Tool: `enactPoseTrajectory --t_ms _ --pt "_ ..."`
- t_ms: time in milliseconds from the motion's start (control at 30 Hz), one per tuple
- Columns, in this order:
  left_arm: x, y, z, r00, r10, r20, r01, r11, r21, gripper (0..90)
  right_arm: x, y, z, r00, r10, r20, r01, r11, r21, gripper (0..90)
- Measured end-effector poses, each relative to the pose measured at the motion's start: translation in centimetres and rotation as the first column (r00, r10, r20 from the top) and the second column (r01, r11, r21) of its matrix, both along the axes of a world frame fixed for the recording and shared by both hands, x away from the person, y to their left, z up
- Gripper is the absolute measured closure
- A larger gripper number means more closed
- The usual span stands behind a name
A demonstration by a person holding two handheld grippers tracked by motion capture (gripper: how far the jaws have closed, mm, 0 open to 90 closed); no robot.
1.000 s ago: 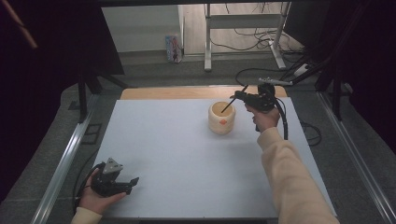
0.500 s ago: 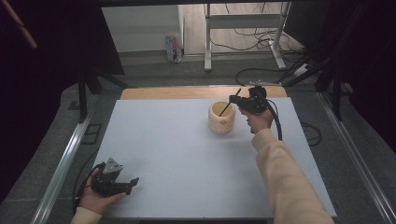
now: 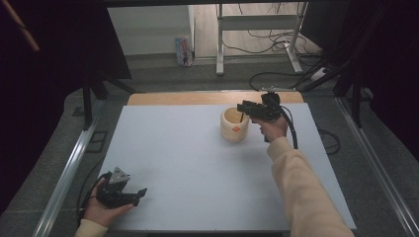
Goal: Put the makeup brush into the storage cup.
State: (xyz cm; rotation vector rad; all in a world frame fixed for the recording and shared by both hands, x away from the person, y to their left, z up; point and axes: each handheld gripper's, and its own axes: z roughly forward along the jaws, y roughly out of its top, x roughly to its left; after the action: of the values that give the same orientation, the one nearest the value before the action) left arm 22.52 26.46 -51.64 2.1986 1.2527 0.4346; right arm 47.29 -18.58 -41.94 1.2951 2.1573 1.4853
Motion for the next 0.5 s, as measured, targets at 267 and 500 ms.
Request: enactPoseTrajectory --t_ms 267,500 --pt "0.0 -0.1 0.1 1.0 -0.002 0.003 0.002 1.0 0.006 19.1 -1.2 -0.4 1.0 0.9976 -0.035 0.06 0.036 0.999 -0.02 19.9" --pt "0.0 -0.2 0.1 1.0 -0.004 0.007 0.004 1.0 0.006 19.0 -2.3 -0.9 1.2 0.9972 -0.016 0.073 0.018 1.0 -0.022 19.9"
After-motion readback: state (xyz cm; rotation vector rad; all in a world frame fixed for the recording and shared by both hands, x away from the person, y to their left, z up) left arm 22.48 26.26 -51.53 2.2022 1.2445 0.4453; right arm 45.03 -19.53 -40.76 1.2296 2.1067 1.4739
